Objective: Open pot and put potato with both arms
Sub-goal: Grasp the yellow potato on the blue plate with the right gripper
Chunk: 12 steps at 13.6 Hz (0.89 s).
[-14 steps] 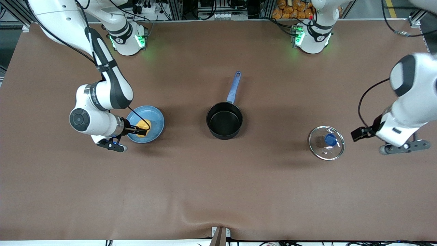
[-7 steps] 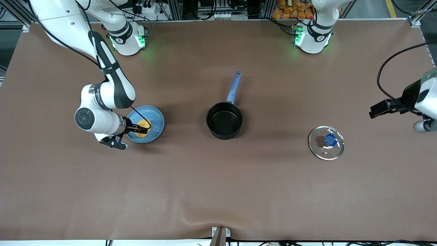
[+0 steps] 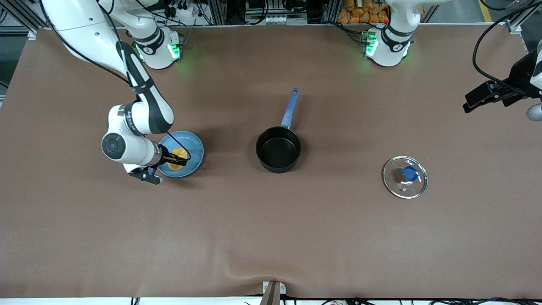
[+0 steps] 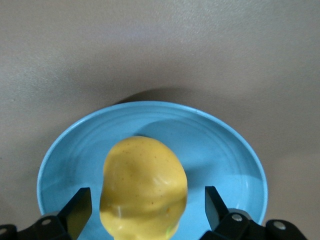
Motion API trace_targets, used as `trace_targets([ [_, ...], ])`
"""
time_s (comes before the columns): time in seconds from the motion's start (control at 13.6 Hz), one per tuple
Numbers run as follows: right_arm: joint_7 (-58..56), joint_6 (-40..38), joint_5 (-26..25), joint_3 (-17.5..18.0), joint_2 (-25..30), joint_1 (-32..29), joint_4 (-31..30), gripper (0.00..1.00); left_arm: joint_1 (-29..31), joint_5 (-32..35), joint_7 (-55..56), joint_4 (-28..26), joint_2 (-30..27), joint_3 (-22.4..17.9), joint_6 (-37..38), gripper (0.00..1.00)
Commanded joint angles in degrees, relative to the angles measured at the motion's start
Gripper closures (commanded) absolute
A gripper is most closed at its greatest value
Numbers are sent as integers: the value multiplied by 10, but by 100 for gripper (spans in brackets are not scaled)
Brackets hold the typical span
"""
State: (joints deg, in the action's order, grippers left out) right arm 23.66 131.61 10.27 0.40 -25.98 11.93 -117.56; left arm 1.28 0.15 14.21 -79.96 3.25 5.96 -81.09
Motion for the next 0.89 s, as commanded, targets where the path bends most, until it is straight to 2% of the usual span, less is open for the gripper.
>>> trace_targets([
  [0.0,5,7,9,-2,-1,9,-3,65,-8,-22,-24,-37,-39,-19,9,0],
  [0.07,6,1,9,-2,1,13,1,93,-9,-26,-24,-48,-47,-21,8,0],
  [0.15,5,-8,9,-2,4,19,7,100,-9,-26,-24,-50,-52,-21,8,0],
  [0.3,5,-75,9,-2,8,20,55,100,-16,-23,-17,-49,-48,-18,8,0],
  [0.52,62,-205,9,-1,4,35,184,100,-13,-24,-16,-47,-30,-17,-2,0],
  [0.81,89,-214,7,0,-34,136,293,100,0,-25,-23,-49,-21,-19,-6,0],
])
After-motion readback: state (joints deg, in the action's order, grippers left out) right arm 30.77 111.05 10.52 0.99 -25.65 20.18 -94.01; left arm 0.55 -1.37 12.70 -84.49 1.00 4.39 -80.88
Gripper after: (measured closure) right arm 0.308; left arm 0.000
